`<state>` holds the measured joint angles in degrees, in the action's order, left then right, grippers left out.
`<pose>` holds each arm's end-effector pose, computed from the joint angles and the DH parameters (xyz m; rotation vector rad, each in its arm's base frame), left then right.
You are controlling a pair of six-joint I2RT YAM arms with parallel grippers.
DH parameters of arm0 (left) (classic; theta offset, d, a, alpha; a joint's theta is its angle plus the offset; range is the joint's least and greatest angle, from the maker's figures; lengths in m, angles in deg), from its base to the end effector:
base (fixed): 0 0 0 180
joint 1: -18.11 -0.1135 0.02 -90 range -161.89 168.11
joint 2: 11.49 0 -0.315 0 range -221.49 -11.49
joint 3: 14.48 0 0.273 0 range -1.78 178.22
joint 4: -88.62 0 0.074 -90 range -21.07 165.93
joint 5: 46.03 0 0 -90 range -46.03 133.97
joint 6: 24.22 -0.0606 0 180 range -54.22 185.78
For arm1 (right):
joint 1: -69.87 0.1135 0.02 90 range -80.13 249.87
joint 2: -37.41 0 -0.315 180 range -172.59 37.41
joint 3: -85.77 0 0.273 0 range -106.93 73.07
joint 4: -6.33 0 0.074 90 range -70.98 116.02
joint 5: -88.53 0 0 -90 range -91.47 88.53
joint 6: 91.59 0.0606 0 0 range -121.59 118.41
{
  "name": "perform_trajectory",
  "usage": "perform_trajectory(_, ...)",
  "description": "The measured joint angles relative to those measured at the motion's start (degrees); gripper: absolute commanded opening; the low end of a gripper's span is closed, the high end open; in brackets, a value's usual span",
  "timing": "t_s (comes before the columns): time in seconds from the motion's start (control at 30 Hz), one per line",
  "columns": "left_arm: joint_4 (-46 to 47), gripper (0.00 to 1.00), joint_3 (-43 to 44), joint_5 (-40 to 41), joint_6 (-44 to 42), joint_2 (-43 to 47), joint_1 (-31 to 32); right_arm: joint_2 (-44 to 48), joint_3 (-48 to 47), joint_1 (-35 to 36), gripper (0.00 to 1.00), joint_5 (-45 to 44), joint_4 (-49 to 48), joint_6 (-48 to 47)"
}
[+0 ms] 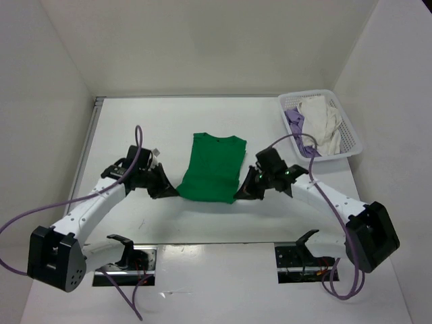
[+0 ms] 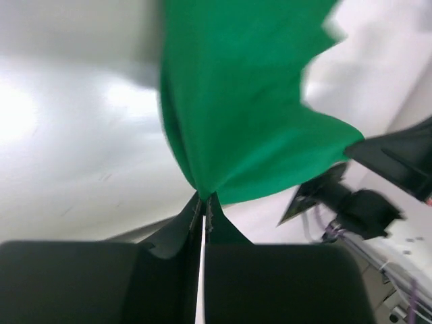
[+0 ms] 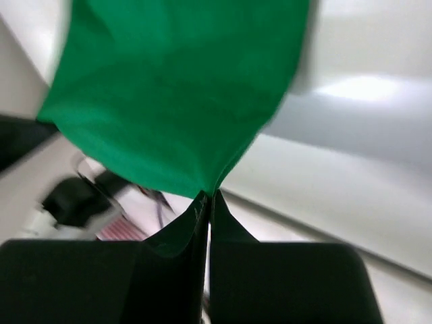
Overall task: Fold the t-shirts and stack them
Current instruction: Fold the long partially folded tshirt into a neat square
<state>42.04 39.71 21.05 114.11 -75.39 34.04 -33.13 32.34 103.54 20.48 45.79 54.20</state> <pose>0.2075 -0.0838 0.2423 -0.5964 2.6494 -0.9021 0.1936 0.1562 0.2215 0.3805 2.8043 0.9863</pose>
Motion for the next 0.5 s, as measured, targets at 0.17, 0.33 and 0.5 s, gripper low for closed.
perform_trajectory(0.17, 1.95, 0.0, 14.95, 0.92, -0.2, -9.38, 0.02, -7.87, -14.27, -10.1, 0.0, -0.31, 2.08, -6.51)
perform_trajectory(0.33, 7.5, 0.0, 30.86, 3.28, -0.52, -28.15, 0.0, -21.7, -28.52, -16.26, 0.0, -1.57, 1.66, -12.7)
perform_trajectory(0.5, 9.6, 0.0, 45.94, 6.32, -1.64, -45.99, -0.31, -34.84, -39.58, -19.69, 0.0, -3.19, 1.81, -16.09)
